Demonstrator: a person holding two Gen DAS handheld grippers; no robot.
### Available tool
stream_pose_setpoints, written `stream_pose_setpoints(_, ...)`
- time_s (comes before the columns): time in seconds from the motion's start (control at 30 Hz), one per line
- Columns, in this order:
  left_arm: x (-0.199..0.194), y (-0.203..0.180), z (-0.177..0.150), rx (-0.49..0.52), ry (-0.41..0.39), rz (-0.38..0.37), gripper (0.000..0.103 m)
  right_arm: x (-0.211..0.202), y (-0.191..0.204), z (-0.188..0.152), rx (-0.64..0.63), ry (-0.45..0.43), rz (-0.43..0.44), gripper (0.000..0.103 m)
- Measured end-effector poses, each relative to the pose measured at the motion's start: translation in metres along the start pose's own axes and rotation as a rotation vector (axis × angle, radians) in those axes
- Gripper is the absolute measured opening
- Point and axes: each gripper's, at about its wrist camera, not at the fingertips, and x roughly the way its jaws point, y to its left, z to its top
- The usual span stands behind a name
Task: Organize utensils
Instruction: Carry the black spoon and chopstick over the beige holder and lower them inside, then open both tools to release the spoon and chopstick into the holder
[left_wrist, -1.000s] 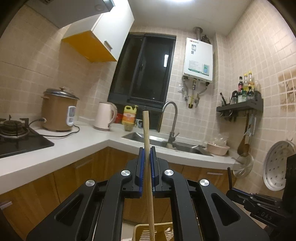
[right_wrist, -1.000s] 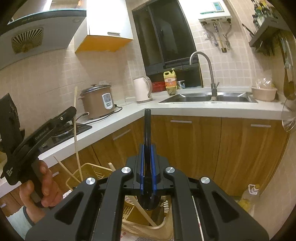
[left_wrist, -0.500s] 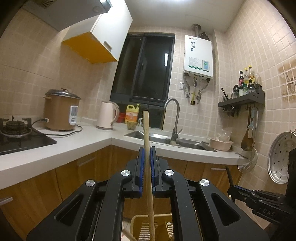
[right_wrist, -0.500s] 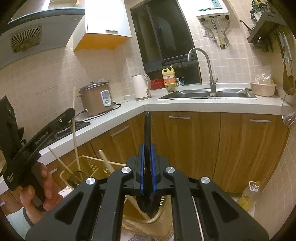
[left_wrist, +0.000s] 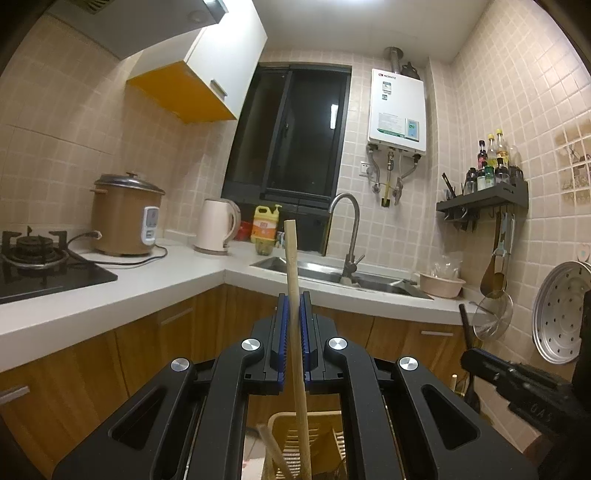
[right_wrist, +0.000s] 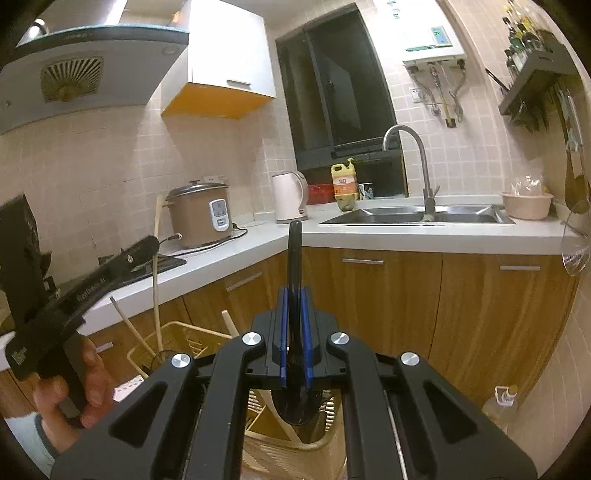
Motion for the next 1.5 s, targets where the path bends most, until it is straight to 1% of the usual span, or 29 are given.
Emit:
stream_pose_setpoints(0.13, -0.001, 0.000, -0.001, 0.000, 0.001, 0.000, 0.004, 0.001, -0.001, -0.007, -0.017, -0.019, -0.013, 0.005)
stream_pose_setpoints(0.4, -0.010, 0.000, -0.004, 0.003, -0.006, 0.007, 0.005, -0.005, 0.005, -0.018, -0.057, -0.024, -0.024, 0.005)
stream_pose_setpoints(0.6, -0.013, 0.005, -0.004, -0.025, 0.030, -0.023, 0.005, -0.014, 0.010, -0.023, -0.071, -0.013, -0.022, 0.005)
stream_pose_setpoints(0.63, -0.014, 0.004, -0.003, -0.020, 0.029, -0.032, 0.004, -0.015, 0.011, -0.023, -0.077, -0.011, -0.023, 0.005)
stream_pose_setpoints(0.67, -0.013, 0.003, -0.001, -0.014, 0.026, -0.042, 0.001, -0.016, 0.012, -0.022, -0.082, -0.016, -0.028, 0.005)
stream_pose_setpoints(0.77, -0.007, 0.002, 0.007, -0.013, 0.027, -0.071, 0.000, -0.014, 0.014, -0.019, -0.100, -0.014, -0.038, 0.005)
stream_pose_setpoints(0.83, -0.002, 0.003, 0.007, -0.012, 0.045, -0.094, 0.000, -0.013, 0.013, -0.020, -0.097, -0.006, -0.035, 0.005)
stream_pose_setpoints(0.9, 0.000, 0.008, 0.004, -0.016, 0.064, -0.104, 0.000, -0.014, 0.012, -0.022, -0.101, -0.004, -0.038, 0.005)
stream_pose_setpoints(1.07, -0.001, 0.029, 0.008, -0.096, 0.089, -0.136, 0.000, -0.008, 0.007, -0.027, -0.078, 0.013, -0.033, 0.005)
stream_pose_setpoints(1.23, -0.005, 0.051, 0.014, -0.154, 0.114, -0.139, 0.000, -0.008, 0.008, -0.026, -0.071, 0.003, -0.024, 0.005)
stream_pose_setpoints(1.3, -0.009, 0.056, 0.014, -0.157, 0.115, -0.132, 0.000, -0.009, 0.007, -0.025, -0.063, 0.011, -0.023, 0.006)
stream_pose_setpoints(1.37, -0.017, 0.057, 0.012, -0.122, 0.114, -0.110, 0.002, -0.008, 0.008, -0.026, -0.066, 0.030, -0.023, 0.006)
stream_pose_setpoints(1.4, -0.020, 0.057, 0.011, -0.108, 0.119, -0.106, 0.003, -0.008, 0.008, -0.027, -0.068, 0.040, -0.027, 0.007)
stream_pose_setpoints(1.43, -0.023, 0.058, 0.009, -0.104, 0.128, -0.106, 0.007, -0.009, 0.007, -0.028, -0.065, 0.055, -0.029, 0.009)
stream_pose_setpoints(1.47, -0.026, 0.059, 0.008, -0.105, 0.133, -0.107, 0.015, -0.009, 0.006, -0.028, -0.058, 0.072, -0.030, 0.017)
stream_pose_setpoints(1.5, -0.031, 0.061, 0.007, -0.106, 0.137, -0.105, 0.018, -0.012, 0.005, -0.028, -0.049, 0.081, -0.034, 0.028)
